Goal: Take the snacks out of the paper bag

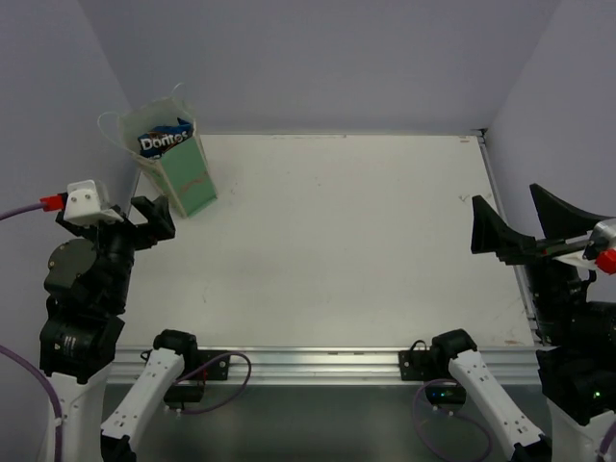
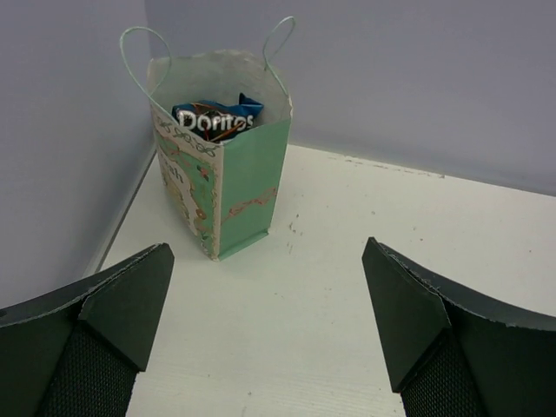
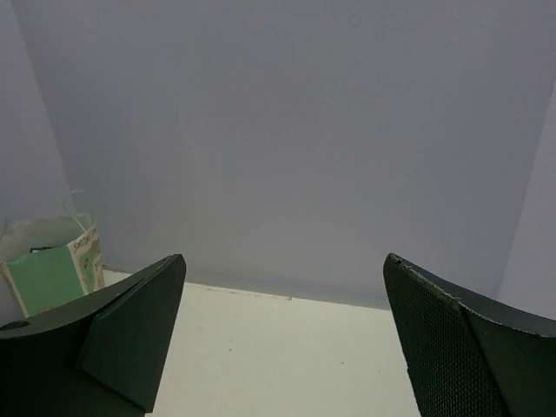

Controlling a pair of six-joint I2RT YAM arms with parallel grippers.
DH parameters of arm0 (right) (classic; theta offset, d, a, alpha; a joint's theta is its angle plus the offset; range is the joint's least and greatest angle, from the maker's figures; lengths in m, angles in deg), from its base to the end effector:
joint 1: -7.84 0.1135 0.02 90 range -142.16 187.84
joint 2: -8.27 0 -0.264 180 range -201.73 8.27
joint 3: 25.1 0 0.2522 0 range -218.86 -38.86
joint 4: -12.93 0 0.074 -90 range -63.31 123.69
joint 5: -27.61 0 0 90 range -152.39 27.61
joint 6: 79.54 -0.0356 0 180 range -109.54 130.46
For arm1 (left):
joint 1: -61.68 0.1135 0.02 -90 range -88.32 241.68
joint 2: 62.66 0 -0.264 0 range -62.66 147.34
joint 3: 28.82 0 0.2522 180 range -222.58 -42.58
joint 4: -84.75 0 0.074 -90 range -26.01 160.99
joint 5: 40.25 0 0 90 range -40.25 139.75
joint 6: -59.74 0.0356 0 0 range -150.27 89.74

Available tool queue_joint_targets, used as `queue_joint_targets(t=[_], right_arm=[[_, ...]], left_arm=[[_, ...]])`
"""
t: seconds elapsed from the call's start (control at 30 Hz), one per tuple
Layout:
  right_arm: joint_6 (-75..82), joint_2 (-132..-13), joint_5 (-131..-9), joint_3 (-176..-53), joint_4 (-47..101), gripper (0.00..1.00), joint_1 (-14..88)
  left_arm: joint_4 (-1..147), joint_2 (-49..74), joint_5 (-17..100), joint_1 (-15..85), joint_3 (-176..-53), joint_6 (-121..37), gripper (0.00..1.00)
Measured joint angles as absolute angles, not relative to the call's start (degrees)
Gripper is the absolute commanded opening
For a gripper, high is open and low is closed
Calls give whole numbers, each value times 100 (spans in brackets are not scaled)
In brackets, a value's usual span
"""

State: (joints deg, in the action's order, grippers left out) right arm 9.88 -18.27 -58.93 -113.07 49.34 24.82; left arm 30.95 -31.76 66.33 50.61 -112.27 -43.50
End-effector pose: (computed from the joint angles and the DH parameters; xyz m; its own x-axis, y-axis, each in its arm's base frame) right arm 0.0042 -0.0010 0.4993 0.4021 0.1333 -0.9059 -0.2433 0.9693 0.0347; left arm 0.0558 -0.0006 0.4469 0.0011 -0.2239 -0.9746 -0.0983 0.9699 -0.2229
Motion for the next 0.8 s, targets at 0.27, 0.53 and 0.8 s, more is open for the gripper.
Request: queue_joint_targets(t=[0.27,0.53,0.8], right_arm=[[238,-2157,-6376,-11135,5076,99,2482],[-461,-3451,-7396,-10988,5734,99,2484],[-883,-3615,-8126,-10426,5986,99,2484]], left_arm=[[3246,-2007,6189,5059,-11264,-4575,100],[3401,679,6412,5039,-12545,-4564,100],[3799,3125,6705,5411,-14427,-4588,91]])
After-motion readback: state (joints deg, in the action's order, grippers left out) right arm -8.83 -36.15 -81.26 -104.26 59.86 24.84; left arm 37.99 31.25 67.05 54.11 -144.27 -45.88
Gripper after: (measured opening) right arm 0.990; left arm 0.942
